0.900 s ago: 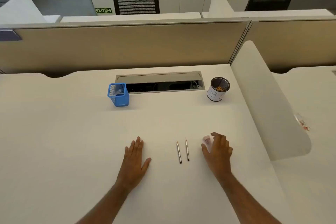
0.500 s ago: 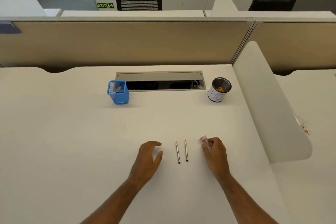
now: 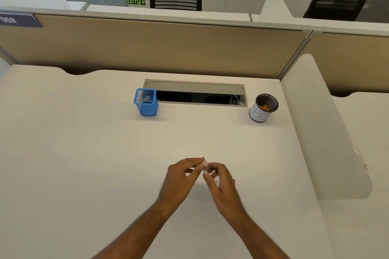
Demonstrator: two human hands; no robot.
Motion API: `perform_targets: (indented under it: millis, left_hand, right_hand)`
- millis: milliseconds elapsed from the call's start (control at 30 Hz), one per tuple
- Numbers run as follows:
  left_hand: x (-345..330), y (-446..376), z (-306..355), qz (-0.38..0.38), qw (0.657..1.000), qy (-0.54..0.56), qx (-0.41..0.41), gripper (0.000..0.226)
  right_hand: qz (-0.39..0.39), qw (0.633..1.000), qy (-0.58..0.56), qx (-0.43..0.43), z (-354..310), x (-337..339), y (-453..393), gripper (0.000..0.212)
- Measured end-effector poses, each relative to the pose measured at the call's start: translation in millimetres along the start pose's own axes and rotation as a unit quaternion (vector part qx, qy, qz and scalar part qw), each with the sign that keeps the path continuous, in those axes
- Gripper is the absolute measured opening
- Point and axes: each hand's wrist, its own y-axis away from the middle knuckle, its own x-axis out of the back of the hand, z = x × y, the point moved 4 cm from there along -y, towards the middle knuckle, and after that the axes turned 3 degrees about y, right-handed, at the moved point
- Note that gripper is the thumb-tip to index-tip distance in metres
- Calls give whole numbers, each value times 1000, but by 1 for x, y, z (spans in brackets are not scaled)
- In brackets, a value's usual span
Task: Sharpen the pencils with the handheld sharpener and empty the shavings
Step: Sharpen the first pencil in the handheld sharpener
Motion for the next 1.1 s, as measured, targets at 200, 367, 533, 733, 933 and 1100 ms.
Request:
perform_targets:
  millis: [200, 367, 533, 733, 933, 1100]
  left_hand:
    - [15, 2, -3, 10, 1000, 1, 13, 28]
    - [27, -4, -13, 30, 987, 118, 101, 28]
    - [26, 4, -19, -48, 974, 176, 138, 27]
    - [25, 8, -27, -47, 983, 119, 135, 27]
    - [30, 0, -25, -28, 973, 176, 144, 26]
    - [38, 1, -30, 14, 973, 178, 148, 17]
  right_hand:
    - [-35, 999, 12, 9, -7, -4, -4, 16]
    - [-81, 996, -40, 26, -10, -5, -2, 23]
    - [-83, 989, -125, -13, -12, -11, -4, 21]
    - [-90, 975, -198, -44, -8, -14, -12, 27]
    - [10, 993, 22, -116, 48, 16, -34, 24]
    - [0, 965, 217, -146, 82, 22, -39, 34]
